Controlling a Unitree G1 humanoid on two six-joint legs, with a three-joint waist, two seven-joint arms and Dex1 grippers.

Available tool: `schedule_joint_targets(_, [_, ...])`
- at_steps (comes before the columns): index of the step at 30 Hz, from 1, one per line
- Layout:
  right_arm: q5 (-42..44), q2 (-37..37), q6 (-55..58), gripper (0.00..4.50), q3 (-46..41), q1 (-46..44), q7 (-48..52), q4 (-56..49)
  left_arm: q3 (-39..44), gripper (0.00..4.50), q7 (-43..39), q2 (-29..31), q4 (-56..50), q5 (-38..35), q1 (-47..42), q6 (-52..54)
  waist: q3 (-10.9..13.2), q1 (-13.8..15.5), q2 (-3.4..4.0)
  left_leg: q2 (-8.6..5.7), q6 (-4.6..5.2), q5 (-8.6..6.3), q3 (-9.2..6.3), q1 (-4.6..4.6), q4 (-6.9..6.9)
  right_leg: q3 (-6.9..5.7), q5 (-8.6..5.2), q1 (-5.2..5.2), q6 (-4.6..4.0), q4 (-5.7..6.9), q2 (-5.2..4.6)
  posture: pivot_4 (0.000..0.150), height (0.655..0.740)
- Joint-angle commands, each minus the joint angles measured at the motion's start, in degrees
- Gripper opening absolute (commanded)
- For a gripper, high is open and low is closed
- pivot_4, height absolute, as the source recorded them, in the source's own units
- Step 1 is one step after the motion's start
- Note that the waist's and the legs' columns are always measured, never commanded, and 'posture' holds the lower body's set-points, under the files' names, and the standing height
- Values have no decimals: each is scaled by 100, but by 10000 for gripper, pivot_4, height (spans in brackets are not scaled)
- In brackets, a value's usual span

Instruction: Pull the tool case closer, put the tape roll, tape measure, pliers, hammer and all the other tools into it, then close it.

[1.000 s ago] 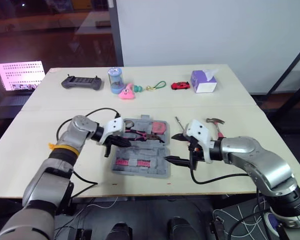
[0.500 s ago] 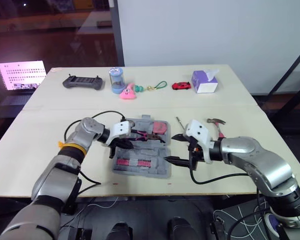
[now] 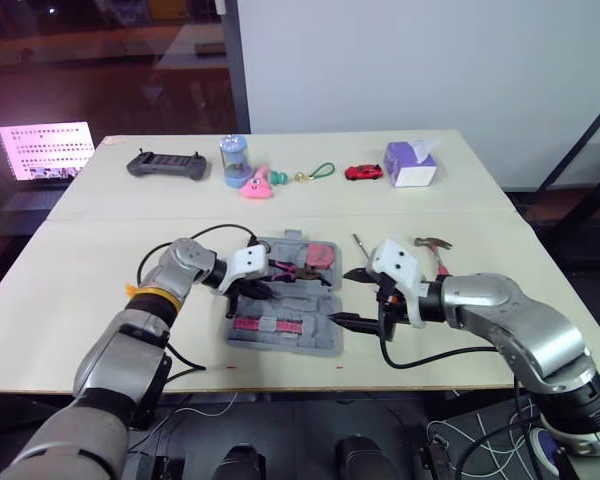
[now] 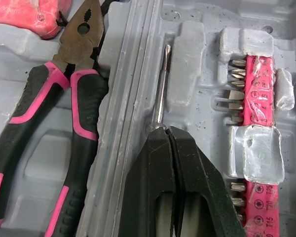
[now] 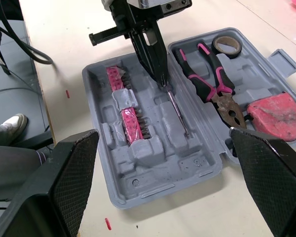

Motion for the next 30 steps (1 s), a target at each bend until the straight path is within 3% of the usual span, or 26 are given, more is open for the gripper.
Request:
schedule_joint_targets(1, [64,-39,-51,45000,-125,-44,33,-226,39,296,56,27,65,54,-188,8,0,-9,0,0,1,-1,0,0,3,0,0,0,0,1,0,1500,7400])
schedule_joint_targets(30, [29,-73,-64,45000,-121,-1,57,-207,-39,296,279,-315,454,304,-121,-150,0,-14,1,0,43,-24,0,-4,33,0,-1,6,1,3,2,1500,7400])
